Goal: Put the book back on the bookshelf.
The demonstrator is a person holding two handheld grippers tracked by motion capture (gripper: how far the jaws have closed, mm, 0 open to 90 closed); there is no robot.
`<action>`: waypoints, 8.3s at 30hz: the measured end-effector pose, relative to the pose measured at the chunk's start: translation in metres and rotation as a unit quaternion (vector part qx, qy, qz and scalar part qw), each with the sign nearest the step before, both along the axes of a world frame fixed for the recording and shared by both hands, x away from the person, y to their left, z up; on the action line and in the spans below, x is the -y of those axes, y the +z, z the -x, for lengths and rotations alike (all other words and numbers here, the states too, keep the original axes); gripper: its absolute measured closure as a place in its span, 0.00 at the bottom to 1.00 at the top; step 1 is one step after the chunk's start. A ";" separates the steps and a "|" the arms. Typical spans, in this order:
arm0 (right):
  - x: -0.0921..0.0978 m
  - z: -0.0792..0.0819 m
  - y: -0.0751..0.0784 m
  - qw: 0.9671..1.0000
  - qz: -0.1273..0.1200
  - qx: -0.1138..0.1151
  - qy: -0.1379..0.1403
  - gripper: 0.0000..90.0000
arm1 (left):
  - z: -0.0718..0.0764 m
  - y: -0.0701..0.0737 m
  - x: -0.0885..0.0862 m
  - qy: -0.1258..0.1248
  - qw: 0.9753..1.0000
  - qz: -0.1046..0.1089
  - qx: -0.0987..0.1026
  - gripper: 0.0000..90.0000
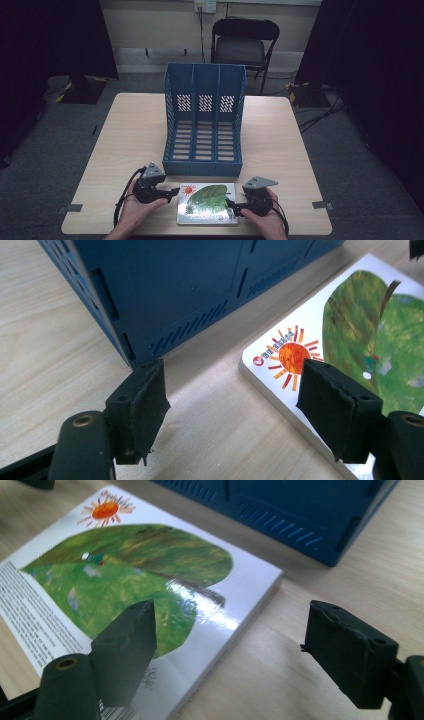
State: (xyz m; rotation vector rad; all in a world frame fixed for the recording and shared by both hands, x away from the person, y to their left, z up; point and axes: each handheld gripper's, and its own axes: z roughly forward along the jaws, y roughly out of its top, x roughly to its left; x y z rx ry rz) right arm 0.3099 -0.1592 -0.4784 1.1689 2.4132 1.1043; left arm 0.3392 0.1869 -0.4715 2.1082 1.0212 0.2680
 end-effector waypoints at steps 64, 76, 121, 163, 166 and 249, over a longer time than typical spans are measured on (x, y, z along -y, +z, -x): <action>-0.020 0.027 -0.014 0.994 0.040 -0.027 0.094 0.00 | -0.010 -0.015 0.027 -0.024 0.989 0.124 -0.082 0.22; -0.022 0.029 -0.016 0.994 0.050 -0.015 0.093 0.00 | -0.013 -0.011 0.017 -0.005 0.977 0.186 -0.109 0.25; -0.019 0.023 -0.013 0.995 0.014 -0.046 0.089 0.00 | -0.001 -0.025 0.012 -0.045 0.944 0.235 -0.229 0.49; -0.028 0.023 -0.008 0.992 -0.004 -0.055 0.117 0.14 | -0.002 -0.026 0.025 -0.110 0.932 0.248 -0.240 0.76; -0.020 0.023 -0.005 0.992 -0.015 -0.051 0.110 0.16 | -0.001 -0.022 0.026 -0.110 0.937 0.238 -0.228 0.76; 0.008 0.021 0.024 0.981 -0.088 0.030 0.171 0.77 | 0.011 0.005 0.023 -0.145 0.983 0.107 -0.024 0.51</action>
